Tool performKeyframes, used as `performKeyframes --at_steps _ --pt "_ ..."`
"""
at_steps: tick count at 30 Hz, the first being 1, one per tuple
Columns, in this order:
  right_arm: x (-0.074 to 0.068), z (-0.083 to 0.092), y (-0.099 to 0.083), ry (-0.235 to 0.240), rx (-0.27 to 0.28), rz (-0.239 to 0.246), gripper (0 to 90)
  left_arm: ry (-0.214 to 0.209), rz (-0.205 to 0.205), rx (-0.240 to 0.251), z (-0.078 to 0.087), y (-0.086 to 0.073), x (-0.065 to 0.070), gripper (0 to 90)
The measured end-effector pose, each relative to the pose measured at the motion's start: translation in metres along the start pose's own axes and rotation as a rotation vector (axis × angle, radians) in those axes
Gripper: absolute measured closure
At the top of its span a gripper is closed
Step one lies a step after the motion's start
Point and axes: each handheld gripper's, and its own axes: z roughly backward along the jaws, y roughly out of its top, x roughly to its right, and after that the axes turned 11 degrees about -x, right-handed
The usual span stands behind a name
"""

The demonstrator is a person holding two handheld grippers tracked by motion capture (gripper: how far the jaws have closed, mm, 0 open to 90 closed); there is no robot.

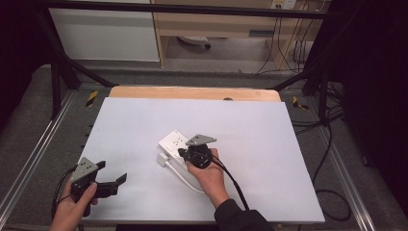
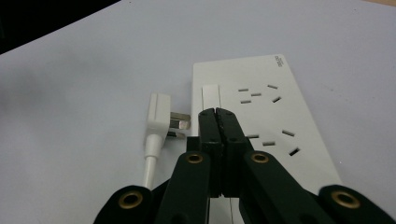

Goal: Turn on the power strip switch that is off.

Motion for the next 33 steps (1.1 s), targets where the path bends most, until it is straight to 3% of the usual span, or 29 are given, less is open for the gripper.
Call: performKeyframes --at_steps 21,26,33 --pt "0.003 0.009 0.004 0.015 0.022 -0.017 89.7 0.001 0.004 -0.002 0.0 0.0 0.0 6.7" --pt "0.004 0.012 0.005 0.042 0.034 -0.041 85.1 0.001 0.005 -0.004 0.0 -0.001 0.0 6.7" --pt "0.008 0.016 0.007 0.04 0.065 -0.044 75.8 0.0 0.006 -0.004 0.0 -0.001 0.0 6.7"
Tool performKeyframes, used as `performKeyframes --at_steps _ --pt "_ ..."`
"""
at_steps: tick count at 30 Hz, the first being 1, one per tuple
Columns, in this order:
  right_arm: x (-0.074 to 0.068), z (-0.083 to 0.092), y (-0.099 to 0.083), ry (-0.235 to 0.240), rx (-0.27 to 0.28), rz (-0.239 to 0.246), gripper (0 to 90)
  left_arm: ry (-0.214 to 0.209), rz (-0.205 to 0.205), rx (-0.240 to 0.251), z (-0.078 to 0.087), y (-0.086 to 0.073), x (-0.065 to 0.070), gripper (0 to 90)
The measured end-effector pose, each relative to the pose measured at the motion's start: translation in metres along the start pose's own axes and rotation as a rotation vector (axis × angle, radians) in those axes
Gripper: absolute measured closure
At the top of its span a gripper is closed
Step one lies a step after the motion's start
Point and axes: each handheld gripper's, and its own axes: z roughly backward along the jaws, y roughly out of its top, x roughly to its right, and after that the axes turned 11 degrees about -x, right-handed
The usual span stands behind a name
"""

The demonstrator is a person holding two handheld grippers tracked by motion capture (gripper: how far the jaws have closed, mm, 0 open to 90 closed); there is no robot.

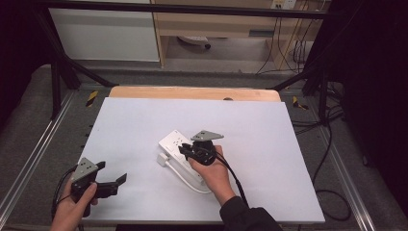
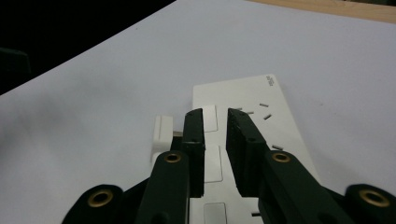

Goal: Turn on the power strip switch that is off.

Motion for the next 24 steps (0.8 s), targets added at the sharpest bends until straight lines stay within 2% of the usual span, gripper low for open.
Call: performKeyframes --at_steps 7,10,17,18,24 --pt "0.001 0.003 0.003 -0.009 0.015 -0.001 65.5 0.001 -0.002 0.002 0.0 0.0 0.0 6.6" --pt "0.001 0.007 0.005 -0.021 0.038 0.009 57.1 0.002 -0.003 0.0 0.0 0.0 0.0 6.5" --pt "0.003 0.01 0.008 -0.034 0.056 0.007 45.2 0.003 -0.002 0.003 0.0 0.0 0.0 6.4" --pt "0.003 0.011 0.009 -0.041 0.063 -0.006 39.3 0.003 -0.002 0.005 0.0 0.0 0.0 6.4" --pt "0.007 0.013 0.012 -0.051 0.072 -0.028 28.9 0.002 -0.001 0.001 0.0 0.0 0.0 6.4"
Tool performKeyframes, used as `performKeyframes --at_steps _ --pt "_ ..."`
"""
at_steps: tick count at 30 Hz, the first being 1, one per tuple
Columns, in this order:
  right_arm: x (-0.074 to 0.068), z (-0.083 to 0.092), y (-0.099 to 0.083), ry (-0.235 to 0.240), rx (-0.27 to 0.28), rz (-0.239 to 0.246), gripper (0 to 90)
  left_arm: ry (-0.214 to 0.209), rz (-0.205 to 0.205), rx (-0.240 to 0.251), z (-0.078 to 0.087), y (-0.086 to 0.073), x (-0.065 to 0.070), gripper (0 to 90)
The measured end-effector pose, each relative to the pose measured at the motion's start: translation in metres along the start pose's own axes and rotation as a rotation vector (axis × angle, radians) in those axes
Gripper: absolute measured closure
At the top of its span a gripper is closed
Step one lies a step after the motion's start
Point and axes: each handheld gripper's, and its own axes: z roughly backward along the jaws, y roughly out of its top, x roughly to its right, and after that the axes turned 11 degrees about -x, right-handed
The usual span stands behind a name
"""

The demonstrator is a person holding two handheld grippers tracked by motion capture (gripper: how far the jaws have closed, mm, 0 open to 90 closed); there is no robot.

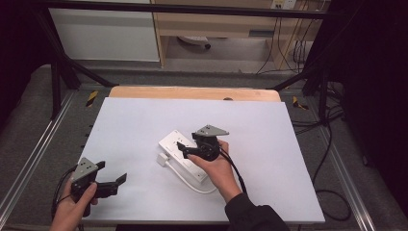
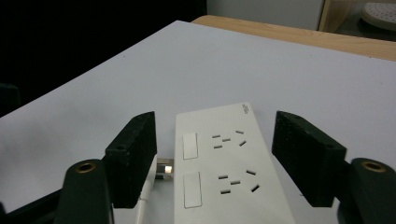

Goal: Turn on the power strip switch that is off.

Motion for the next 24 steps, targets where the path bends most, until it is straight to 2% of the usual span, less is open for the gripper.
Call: performKeyframes --at_steps 5,13,24 --pt "0.004 0.006 0.002 -0.026 0.013 -0.014 20.4 0.0 -0.001 -0.003 0.0 0.0 0.0 6.4" --pt "0.015 0.016 0.004 -0.055 0.015 -0.032 12.7 0.0 0.001 -0.003 0.0 0.0 0.0 6.4" --pt "0.024 0.031 0.004 -0.089 0.034 -0.036 7.6 0.0 0.007 0.0 0.0 0.0 -0.001 6.4"
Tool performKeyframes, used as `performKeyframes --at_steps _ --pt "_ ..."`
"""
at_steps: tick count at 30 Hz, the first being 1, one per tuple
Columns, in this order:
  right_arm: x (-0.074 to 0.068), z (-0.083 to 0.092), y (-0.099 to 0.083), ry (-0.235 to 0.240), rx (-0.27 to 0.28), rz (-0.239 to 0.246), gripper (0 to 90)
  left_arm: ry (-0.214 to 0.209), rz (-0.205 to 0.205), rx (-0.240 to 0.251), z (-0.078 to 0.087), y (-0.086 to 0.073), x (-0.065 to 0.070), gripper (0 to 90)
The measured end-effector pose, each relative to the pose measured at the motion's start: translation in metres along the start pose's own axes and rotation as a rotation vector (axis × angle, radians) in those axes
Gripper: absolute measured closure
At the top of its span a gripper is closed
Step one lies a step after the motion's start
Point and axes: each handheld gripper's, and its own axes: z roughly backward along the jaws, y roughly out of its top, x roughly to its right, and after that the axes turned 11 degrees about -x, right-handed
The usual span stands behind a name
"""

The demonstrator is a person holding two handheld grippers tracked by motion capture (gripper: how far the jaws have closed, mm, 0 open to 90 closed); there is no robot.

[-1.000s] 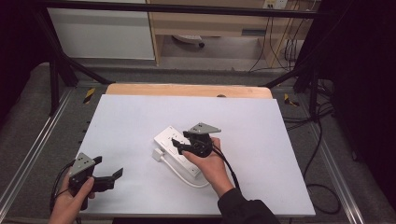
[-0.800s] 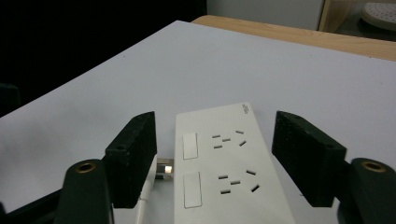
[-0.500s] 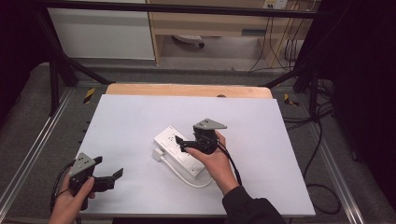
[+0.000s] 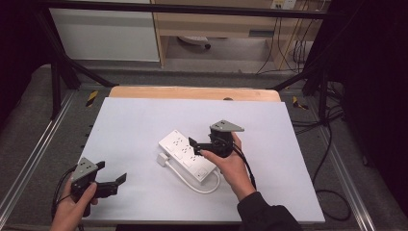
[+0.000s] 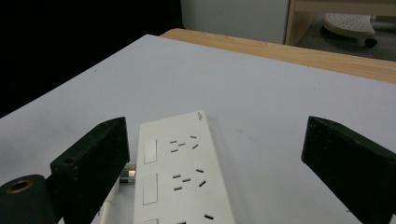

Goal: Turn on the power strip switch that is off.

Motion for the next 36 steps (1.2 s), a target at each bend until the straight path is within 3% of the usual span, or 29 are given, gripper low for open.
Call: performKeyframes --at_steps 10,36 --pt "0.01 0.014 0.0 -0.014 0.024 0.0 3.1 0.002 -0.001 0.002 0.0 0.0 0.0 6.4" --pt "0.041 0.041 -0.003 -0.057 0.056 -0.03 4.7 0.003 -0.001 0.002 0.001 0.0 -0.001 6.4"
